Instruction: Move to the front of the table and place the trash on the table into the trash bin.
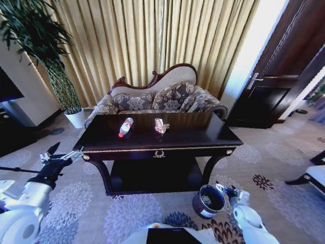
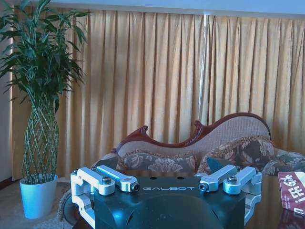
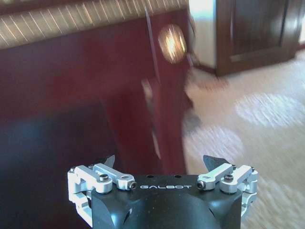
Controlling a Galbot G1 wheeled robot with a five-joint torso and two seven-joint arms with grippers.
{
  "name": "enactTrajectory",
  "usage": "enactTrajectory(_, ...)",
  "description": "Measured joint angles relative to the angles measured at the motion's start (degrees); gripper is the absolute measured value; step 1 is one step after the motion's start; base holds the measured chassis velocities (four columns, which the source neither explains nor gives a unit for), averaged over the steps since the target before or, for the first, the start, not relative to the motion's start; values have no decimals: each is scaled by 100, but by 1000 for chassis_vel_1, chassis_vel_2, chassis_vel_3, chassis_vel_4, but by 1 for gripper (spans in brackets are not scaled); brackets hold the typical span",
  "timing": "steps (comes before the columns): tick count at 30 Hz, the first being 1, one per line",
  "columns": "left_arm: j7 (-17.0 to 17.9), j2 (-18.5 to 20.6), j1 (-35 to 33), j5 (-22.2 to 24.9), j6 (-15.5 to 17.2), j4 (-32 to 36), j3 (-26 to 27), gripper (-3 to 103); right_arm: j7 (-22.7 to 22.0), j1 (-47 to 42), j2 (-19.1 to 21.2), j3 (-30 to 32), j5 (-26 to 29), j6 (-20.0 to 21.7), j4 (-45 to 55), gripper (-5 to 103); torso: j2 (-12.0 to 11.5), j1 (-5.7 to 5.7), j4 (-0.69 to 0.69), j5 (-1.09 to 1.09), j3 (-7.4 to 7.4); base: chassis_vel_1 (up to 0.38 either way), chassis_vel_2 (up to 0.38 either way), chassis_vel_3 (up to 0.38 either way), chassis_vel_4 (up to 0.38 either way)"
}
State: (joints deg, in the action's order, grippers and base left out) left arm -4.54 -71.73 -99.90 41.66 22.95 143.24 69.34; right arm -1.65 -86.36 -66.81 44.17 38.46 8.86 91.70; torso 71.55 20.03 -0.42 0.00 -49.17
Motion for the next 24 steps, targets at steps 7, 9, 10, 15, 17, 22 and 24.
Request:
enactTrajectory(7,0,3,1,12,-81,0,-6,100,209,-588,-46,378,72,-310,1741,100,0,0,-1,-1,0,0,0,0,0)
enactTrajectory(9,-5,19,12,42,-220,-5,-15,100,327,-836,-106,460,21,-353,2527,100,0,0,-1,-1,0,0,0,0,0)
enactTrajectory(10,-5,19,12,42,-220,-5,-15,100,327,-836,-106,460,21,-353,2527,100,0,0,-1,-1,0,0,0,0,0)
enactTrajectory(15,-44,27,16,78,-428,-82,-51,100,341,-1127,-147,357,-124,-341,3843,100,0,0,-1,-1,0,0,0,0,0)
enactTrajectory(17,-44,28,6,82,-430,-81,-40,100,341,-1170,-147,325,-189,-296,4095,100,0,0,0,-1,0,0,0,0,0)
enactTrajectory(22,-41,29,-13,96,-431,-70,-9,100,382,-1322,-147,264,-573,-186,4558,100,0,0,0,0,0,0,0,0,0)
enactTrajectory(24,-41,22,-12,96,-413,-67,-9,100,394,-1383,-144,247,-658,-41,4697,100,1,0,-1,0,0,0,0,0,0)
